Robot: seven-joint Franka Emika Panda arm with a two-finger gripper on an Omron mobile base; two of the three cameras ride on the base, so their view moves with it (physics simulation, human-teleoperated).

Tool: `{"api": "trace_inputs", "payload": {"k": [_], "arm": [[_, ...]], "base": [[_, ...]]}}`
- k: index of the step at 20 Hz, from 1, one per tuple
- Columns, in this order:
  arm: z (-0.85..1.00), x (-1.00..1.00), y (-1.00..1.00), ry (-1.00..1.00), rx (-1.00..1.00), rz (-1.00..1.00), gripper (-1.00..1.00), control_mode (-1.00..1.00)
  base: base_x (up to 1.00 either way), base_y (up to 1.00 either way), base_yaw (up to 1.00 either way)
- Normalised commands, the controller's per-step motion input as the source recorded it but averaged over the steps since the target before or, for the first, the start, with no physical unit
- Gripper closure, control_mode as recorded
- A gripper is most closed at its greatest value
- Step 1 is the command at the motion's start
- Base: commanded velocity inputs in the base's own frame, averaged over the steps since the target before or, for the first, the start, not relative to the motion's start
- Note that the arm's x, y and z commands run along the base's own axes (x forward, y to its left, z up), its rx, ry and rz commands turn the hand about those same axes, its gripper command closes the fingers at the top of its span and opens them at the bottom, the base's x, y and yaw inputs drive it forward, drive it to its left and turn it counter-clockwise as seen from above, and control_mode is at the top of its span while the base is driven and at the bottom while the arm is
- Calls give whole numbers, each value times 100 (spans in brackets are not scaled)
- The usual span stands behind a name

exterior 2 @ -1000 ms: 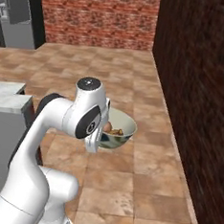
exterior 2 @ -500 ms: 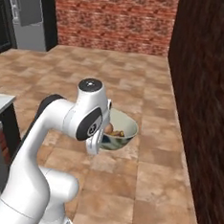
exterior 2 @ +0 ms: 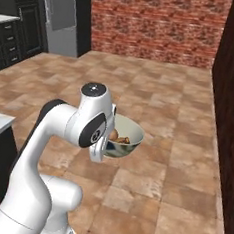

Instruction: Pick the chicken drumstick and onion from their plates and place them in the bowl. Then put the bowl in the fridge.

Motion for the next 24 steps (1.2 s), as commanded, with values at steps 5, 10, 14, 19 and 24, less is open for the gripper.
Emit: {"api": "trace_inputs", "payload": {"k": [5,10,14,19,24], "arm": [[0,0,0,0,0,0,100,100],[0,0,0,0,0,0,100,100],[0,0,0,0,0,0,100,100],[0,0,0,0,0,0,100,100],[0,0,0,0,0,0,100,100]], "base": [[88,-5,30],[91,0,28],[92,0,28],[93,0,27],[91,0,30]]}}
